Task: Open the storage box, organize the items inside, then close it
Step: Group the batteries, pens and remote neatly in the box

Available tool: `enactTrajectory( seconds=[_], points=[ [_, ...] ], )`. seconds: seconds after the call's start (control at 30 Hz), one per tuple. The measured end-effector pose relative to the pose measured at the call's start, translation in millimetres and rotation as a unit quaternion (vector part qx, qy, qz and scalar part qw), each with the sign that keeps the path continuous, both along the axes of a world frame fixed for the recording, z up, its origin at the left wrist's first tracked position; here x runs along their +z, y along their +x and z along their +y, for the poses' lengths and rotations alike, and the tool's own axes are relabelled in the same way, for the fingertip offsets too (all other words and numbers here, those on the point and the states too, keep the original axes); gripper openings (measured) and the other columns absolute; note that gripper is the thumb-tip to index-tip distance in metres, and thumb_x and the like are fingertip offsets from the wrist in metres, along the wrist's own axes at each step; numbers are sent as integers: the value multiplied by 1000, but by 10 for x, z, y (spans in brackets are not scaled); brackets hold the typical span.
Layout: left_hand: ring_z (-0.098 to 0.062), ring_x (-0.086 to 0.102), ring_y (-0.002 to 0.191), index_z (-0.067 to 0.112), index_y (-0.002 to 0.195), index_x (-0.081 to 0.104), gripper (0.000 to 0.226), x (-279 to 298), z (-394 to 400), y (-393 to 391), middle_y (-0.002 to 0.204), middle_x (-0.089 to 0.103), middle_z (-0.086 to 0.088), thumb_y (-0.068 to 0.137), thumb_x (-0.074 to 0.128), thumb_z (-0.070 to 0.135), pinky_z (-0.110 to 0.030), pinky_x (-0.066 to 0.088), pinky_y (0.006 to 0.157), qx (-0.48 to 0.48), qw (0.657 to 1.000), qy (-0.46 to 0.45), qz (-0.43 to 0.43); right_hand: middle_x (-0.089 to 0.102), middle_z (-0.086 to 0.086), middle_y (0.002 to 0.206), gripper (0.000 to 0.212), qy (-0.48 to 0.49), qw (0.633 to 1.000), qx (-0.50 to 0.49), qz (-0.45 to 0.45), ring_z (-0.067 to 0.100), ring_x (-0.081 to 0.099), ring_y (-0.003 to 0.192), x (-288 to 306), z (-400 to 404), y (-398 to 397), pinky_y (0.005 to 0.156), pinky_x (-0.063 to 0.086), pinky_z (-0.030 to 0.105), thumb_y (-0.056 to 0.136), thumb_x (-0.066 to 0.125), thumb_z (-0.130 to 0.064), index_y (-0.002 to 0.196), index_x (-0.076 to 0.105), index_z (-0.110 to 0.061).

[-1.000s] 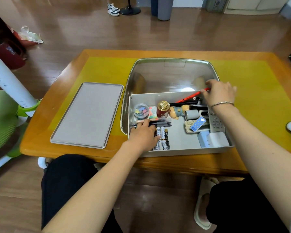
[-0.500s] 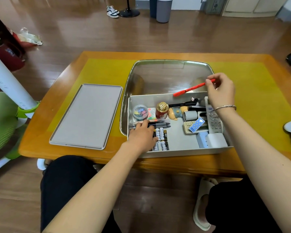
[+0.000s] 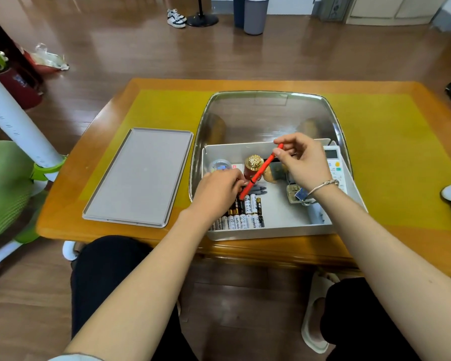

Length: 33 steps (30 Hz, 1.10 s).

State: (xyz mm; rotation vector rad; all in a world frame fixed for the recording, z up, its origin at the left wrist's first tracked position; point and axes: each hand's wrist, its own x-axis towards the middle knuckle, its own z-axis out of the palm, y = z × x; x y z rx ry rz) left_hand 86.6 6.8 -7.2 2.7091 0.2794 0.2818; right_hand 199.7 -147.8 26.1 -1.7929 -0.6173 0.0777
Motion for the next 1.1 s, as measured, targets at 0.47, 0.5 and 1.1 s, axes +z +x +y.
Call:
enactTrajectory(
  seconds=[0.47,0.5,1.1],
  points=[
    [-13,63,78,14,108,52,21,-48,-76,24,83,66,0,93,59,27,-29,51,69,117,967,-221,-42,70,7,88,19,-147,987,62,-11,4,53,62,-270,107,-225,63,43,6,80,72,-12,98,67,-11],
    [-15,64,81,14,108,50,21,-46,-84,29,85,67,-2,93,59,26,-31,52,71,131,961,-240,-48,70,8,89,24,-192,977,88,-14,5,55,63,-322,111,-266,66,46,9,76,76,-15,98,67,-11],
    [-27,58,100,9,111,58,31,-196,-186,-139,112,61,-9,99,42,33,-37,47,80,-17,993,-5,114,67,12,96,19,-483,846,94,-205,31,59,93,-537,127,-26,74,46,35,91,54,-20,102,69,-15]
  ],
)
